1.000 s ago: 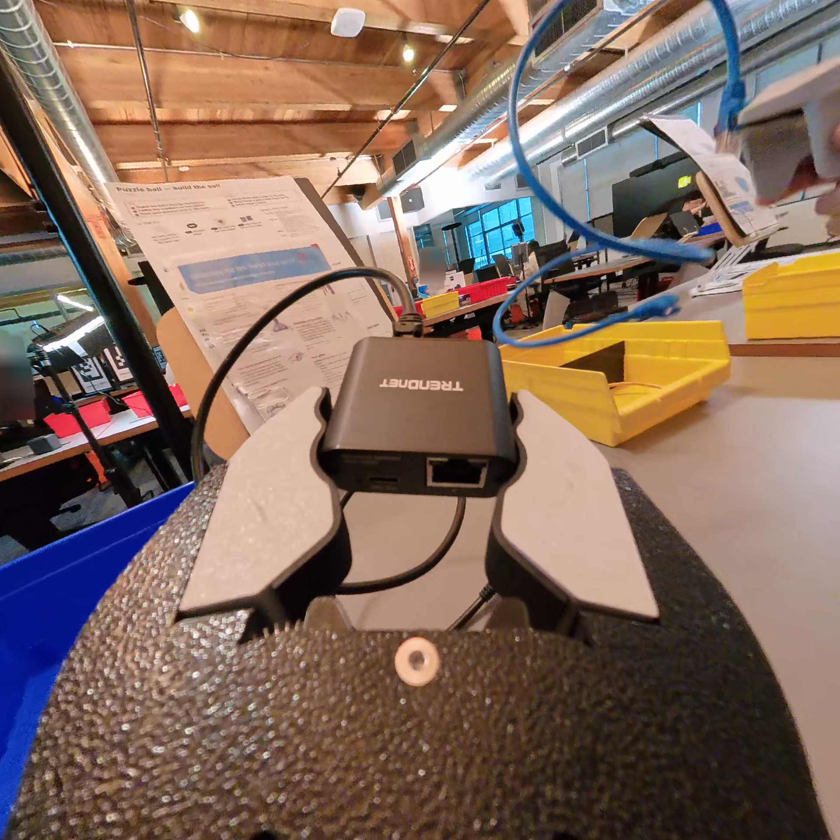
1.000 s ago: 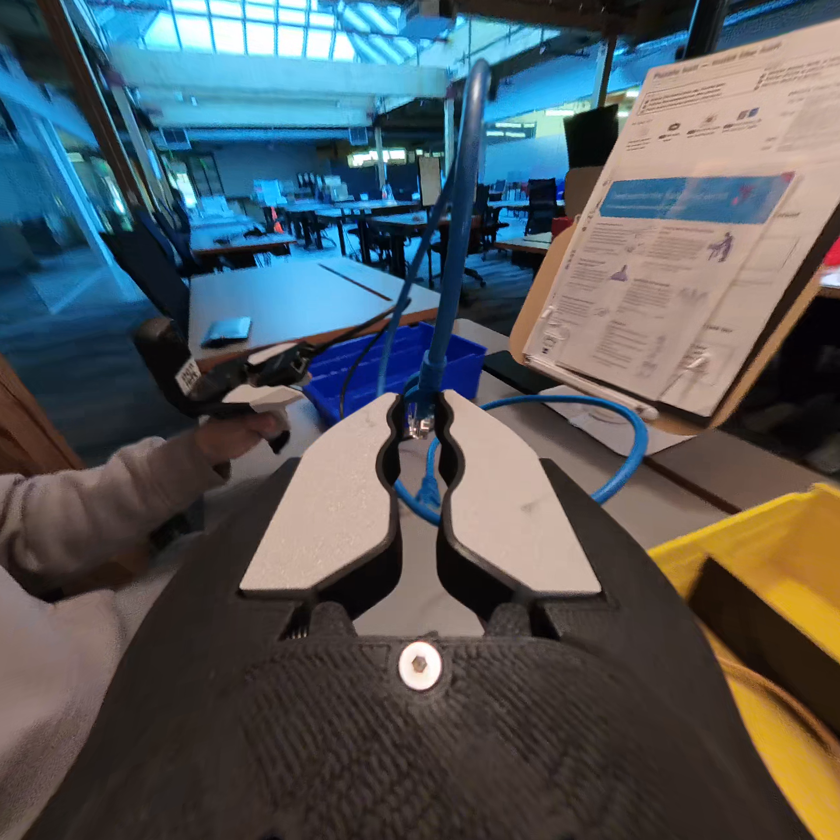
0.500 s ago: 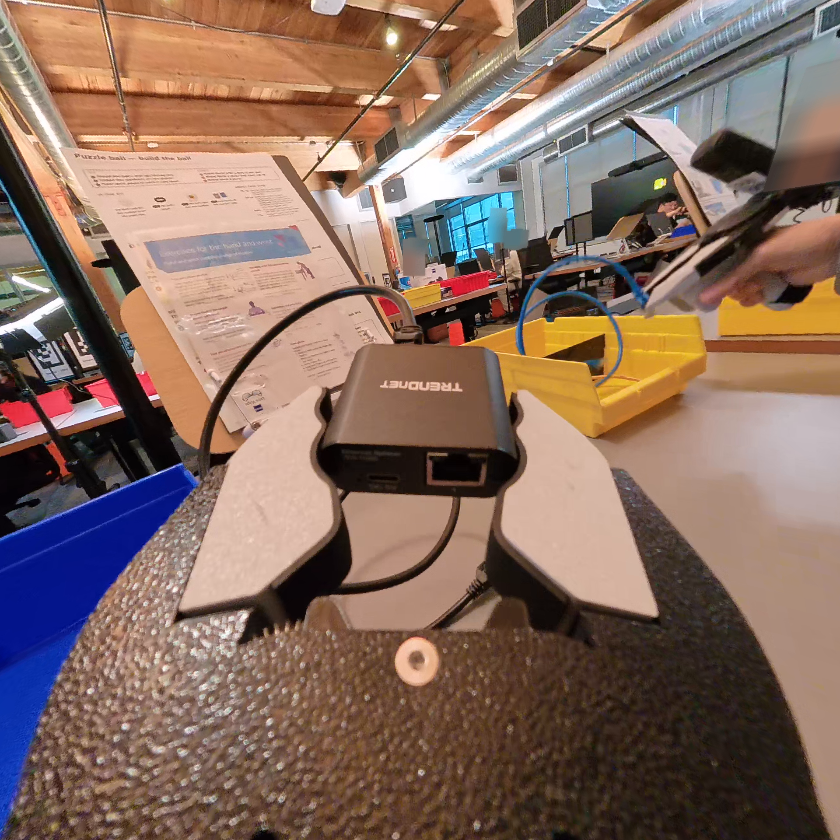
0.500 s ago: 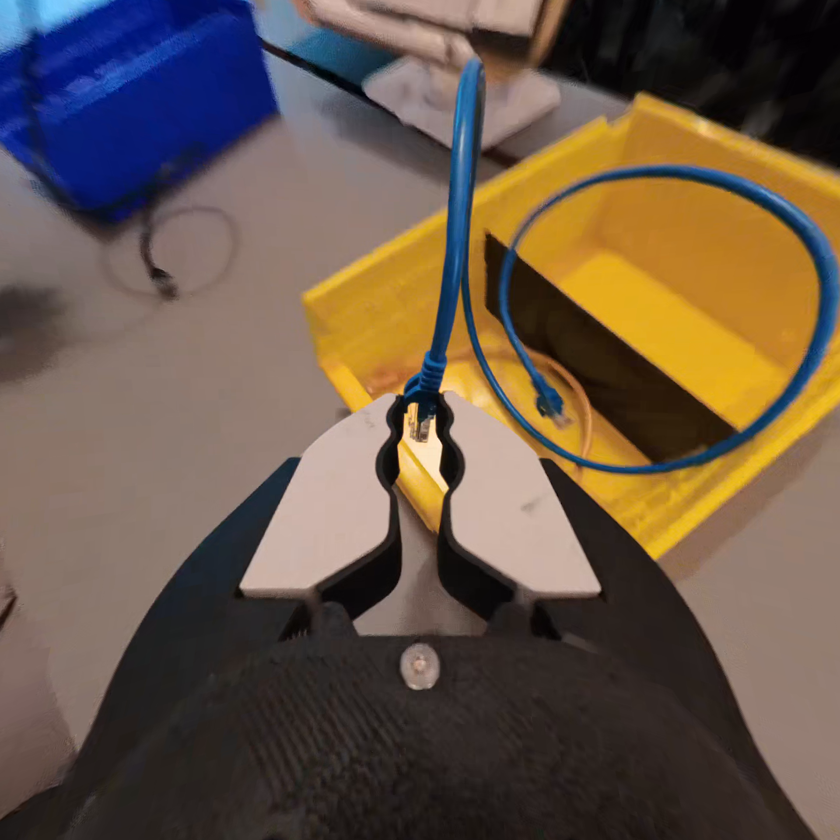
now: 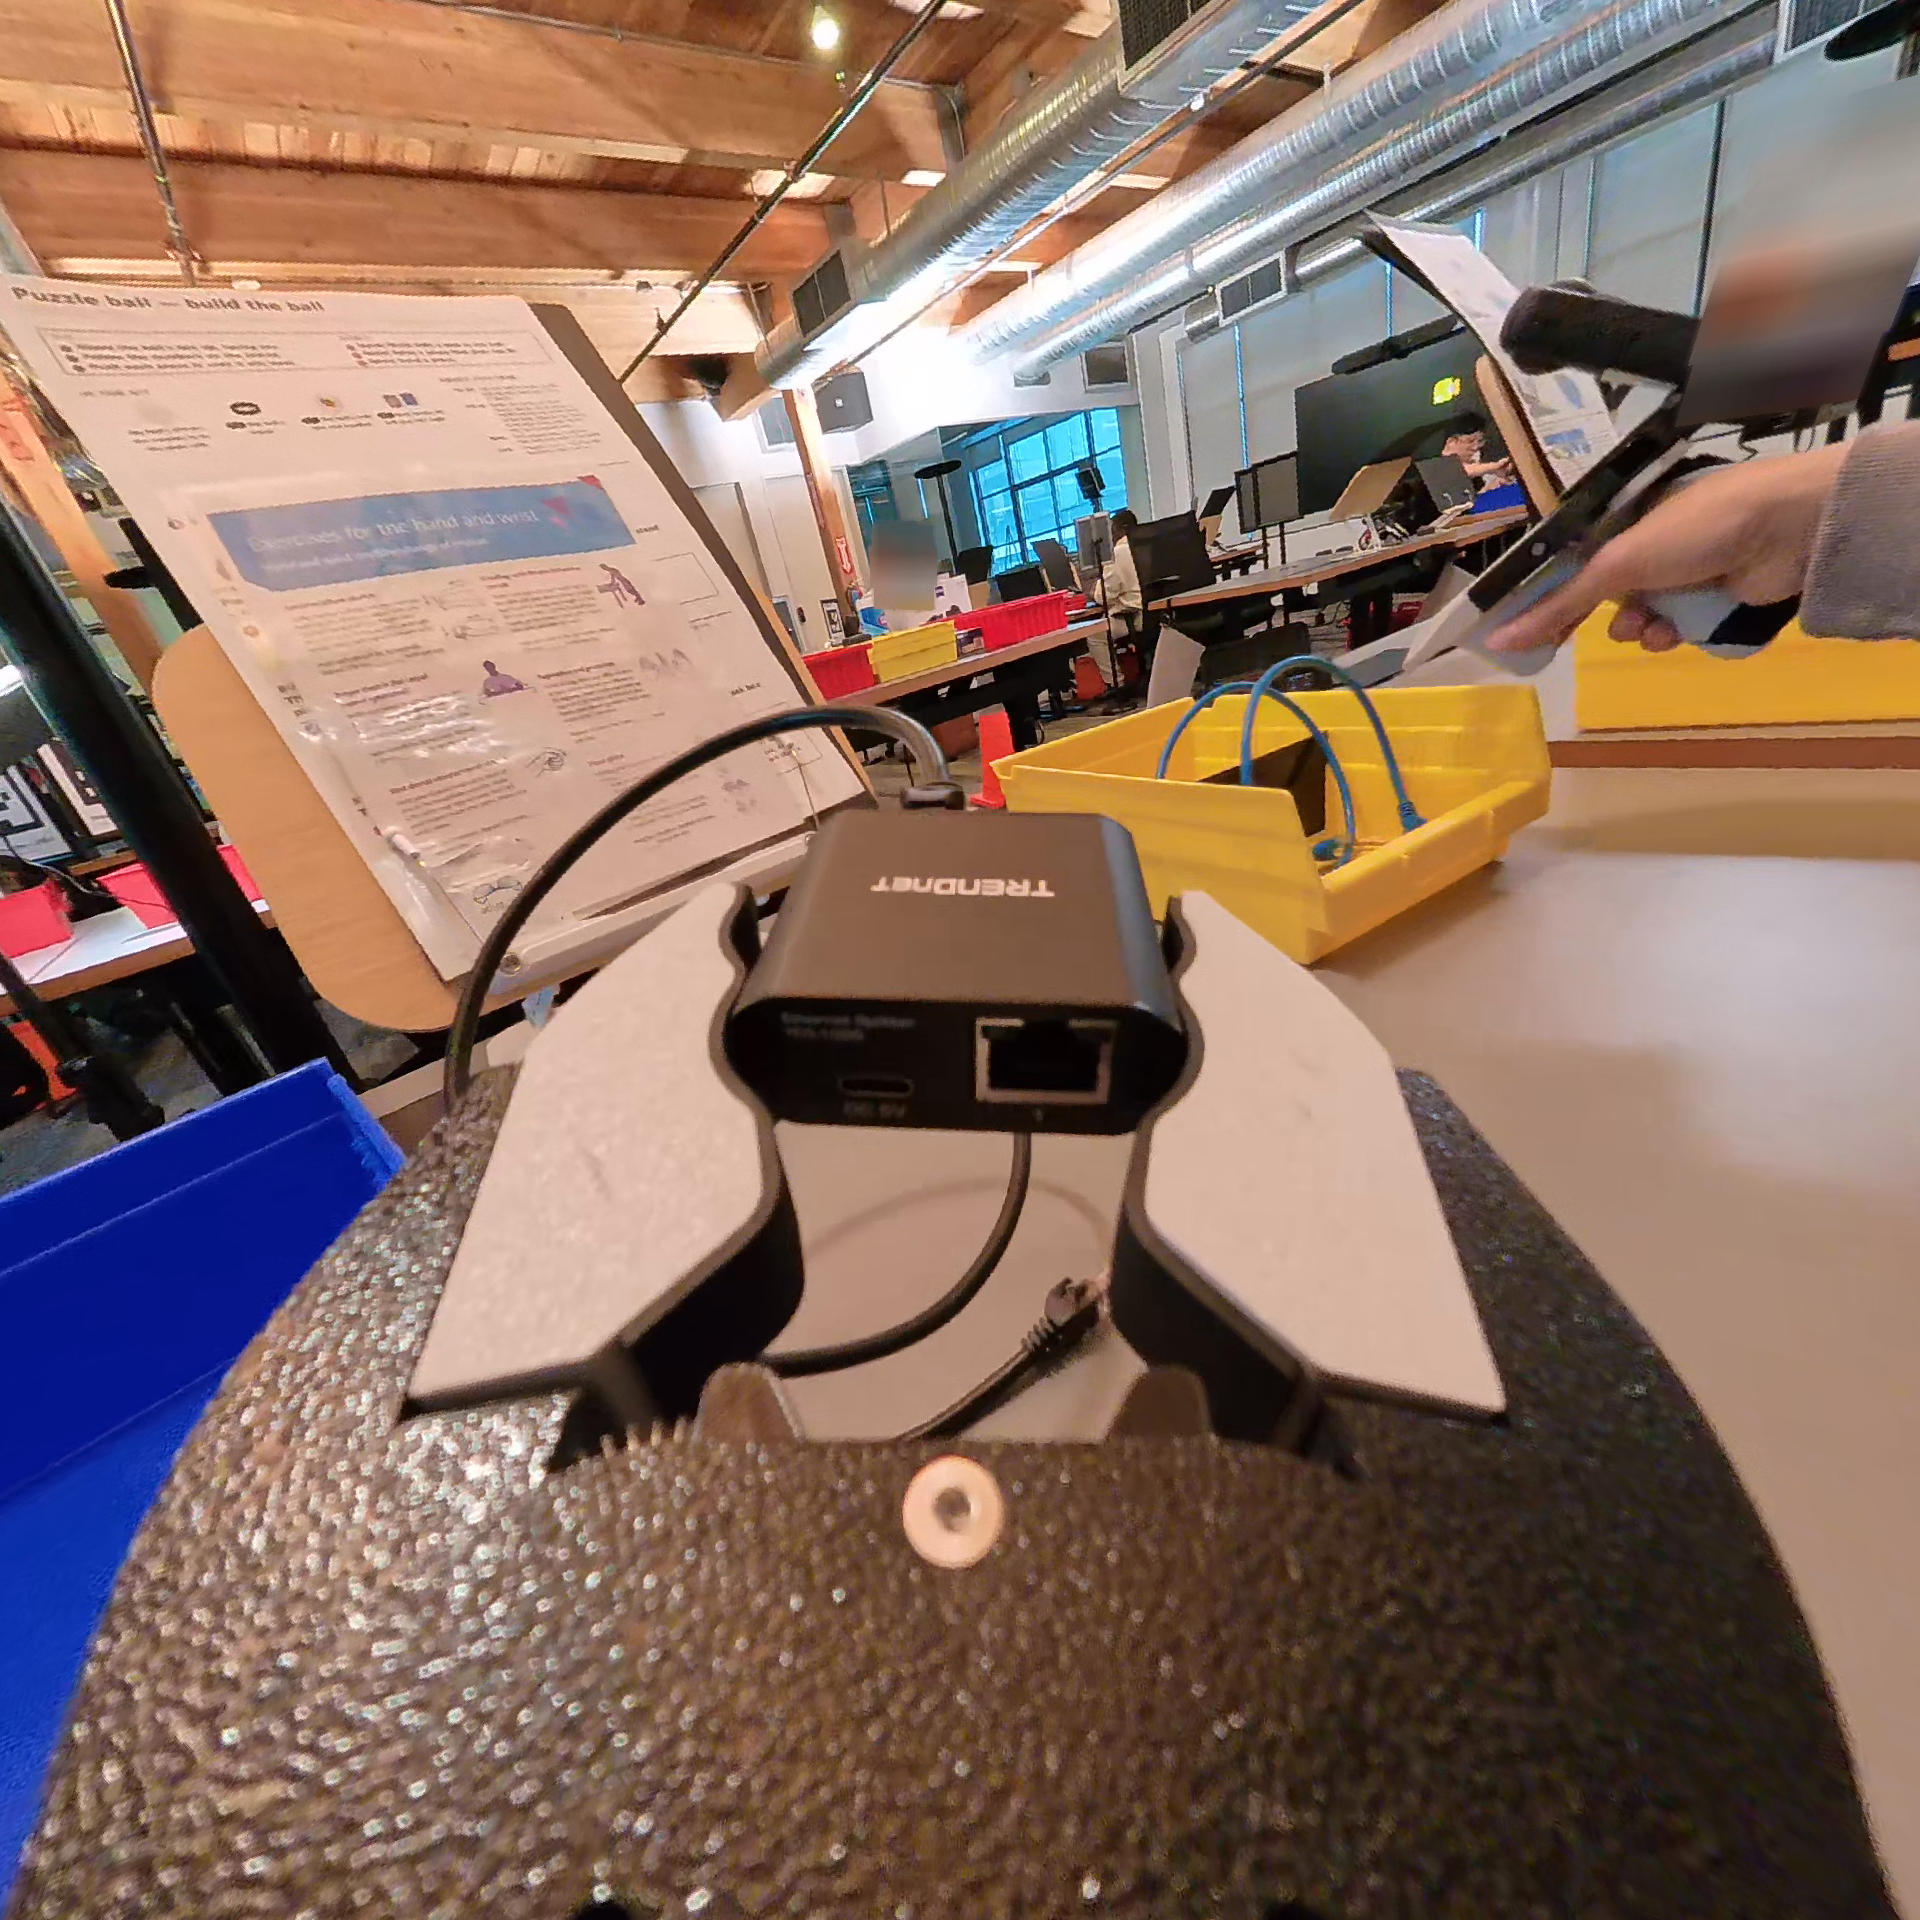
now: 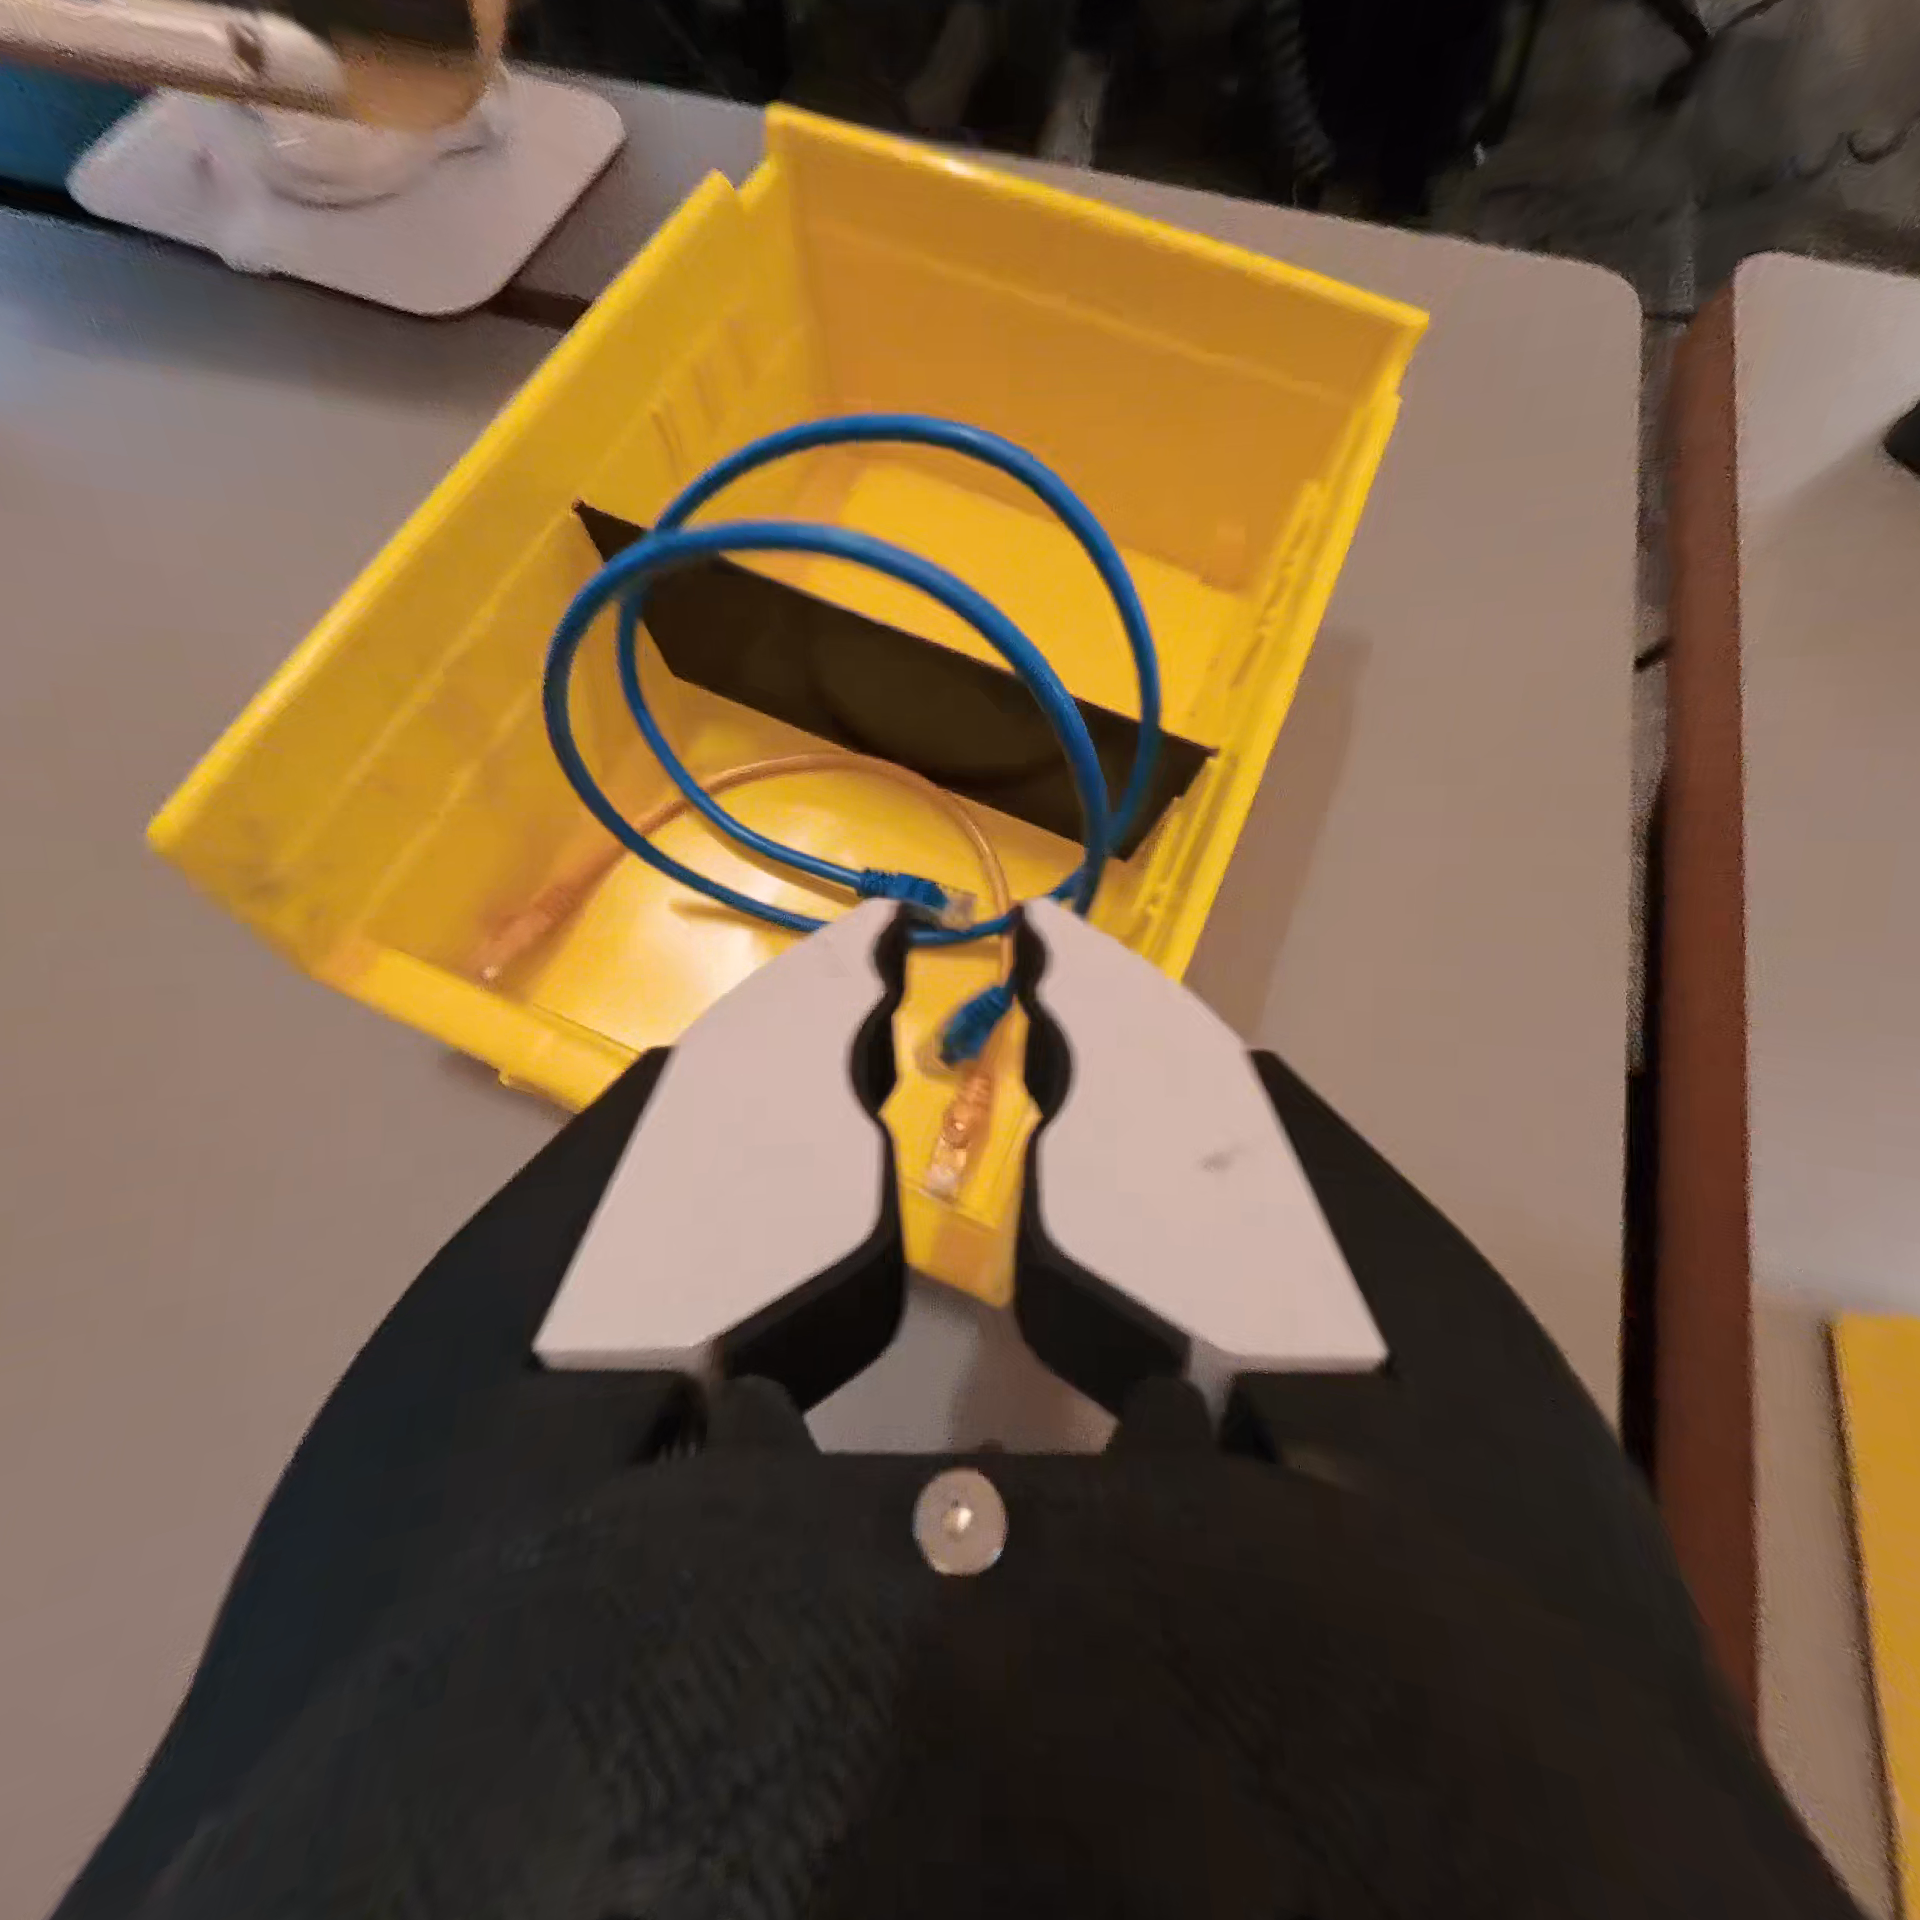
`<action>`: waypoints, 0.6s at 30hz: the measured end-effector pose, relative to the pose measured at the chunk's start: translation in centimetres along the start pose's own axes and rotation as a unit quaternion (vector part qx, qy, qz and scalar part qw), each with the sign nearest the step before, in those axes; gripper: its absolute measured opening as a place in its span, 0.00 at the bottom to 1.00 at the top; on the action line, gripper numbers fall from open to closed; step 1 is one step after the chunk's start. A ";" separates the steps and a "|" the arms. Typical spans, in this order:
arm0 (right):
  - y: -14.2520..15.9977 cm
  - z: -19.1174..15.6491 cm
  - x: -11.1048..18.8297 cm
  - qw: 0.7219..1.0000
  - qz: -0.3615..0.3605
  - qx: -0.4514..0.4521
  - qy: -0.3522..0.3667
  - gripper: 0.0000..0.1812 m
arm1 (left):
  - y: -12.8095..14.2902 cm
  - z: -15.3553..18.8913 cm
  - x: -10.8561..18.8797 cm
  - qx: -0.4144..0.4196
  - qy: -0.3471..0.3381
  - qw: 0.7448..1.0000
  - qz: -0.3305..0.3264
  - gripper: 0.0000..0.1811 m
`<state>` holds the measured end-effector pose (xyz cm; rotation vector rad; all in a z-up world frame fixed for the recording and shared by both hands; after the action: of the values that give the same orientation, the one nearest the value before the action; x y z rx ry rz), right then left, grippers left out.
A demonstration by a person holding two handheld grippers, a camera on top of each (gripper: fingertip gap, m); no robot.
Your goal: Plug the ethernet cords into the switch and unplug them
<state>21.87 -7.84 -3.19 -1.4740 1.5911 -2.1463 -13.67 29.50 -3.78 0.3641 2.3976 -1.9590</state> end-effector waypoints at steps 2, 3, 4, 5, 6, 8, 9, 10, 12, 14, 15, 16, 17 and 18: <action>0.1 -0.4 0.3 1.000 -0.026 0.007 -0.001 0.24 | 0.1 0.1 0.0 -0.002 0.002 1.000 -0.002 0.40; 0.1 -1.0 0.4 1.000 -0.022 0.016 -0.002 0.26 | 0.1 0.2 -0.1 -0.002 0.004 1.000 -0.003 0.40; 0.0 -1.9 0.7 1.000 -0.011 0.027 -0.008 0.28 | 0.0 0.2 -0.1 -0.002 0.005 1.000 -0.003 0.40; -0.1 -3.4 1.1 0.999 0.004 0.040 -0.031 0.31 | 0.0 0.3 -0.1 -0.002 0.007 1.000 -0.003 0.40; -0.1 -5.5 1.4 0.996 0.022 0.049 -0.072 0.30 | 0.1 0.4 -0.2 -0.002 0.010 1.000 -0.004 0.40; 0.3 -10.8 2.1 0.981 0.064 0.041 -0.177 0.30 | 0.3 0.7 -0.3 -0.004 0.018 1.000 -0.008 0.40; 0.7 -13.9 2.4 0.966 0.088 0.027 -0.240 0.30 | 0.4 0.9 -0.4 -0.004 0.029 1.000 -0.010 0.40; 1.1 -17.1 2.6 0.945 0.113 0.005 -0.307 0.31 | 0.5 1.2 -0.5 -0.004 0.040 0.999 -0.011 0.40; 2.2 -23.0 2.8 0.893 0.148 -0.066 -0.420 0.31 | 0.6 2.0 -0.8 -0.004 0.065 0.998 -0.013 0.40; 3.2 -27.6 2.1 0.847 0.159 -0.147 -0.486 0.30 | 0.6 2.8 -0.9 -0.005 0.091 0.996 -0.012 0.40; 3.6 -29.3 1.5 0.829 0.160 -0.183 -0.503 0.30 | 0.6 3.2 -1.0 -0.003 0.102 0.995 -0.011 0.40; 3.9 -30.8 1.0 0.811 0.166 -0.213 -0.520 0.29 | 0.6 3.6 -1.1 -0.002 0.113 0.994 -0.010 0.40; 4.1 -32.1 0.5 0.793 0.167 -0.240 -0.535 0.26 | 0.6 3.9 -1.1 -0.001 0.124 0.992 -0.007 0.40; 4.3 -33.1 0.1 0.776 0.160 -0.266 -0.549 0.27 | 0.5 4.2 -1.1 0.001 0.133 0.991 -0.003 0.40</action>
<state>-4.10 12.93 -6.18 -1.8234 1.7032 -0.3557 -13.01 25.30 -5.00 0.6571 2.5524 -2.0304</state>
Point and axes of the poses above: each gripper's, where its closed fingertips meet, x back along the fingers, y out of its underside, z = x × y across the jaws, the point moved 7 cm from there along x, back along the fingers, and after that the axes turned 2 degrees about -y, right-handed, at the moved point
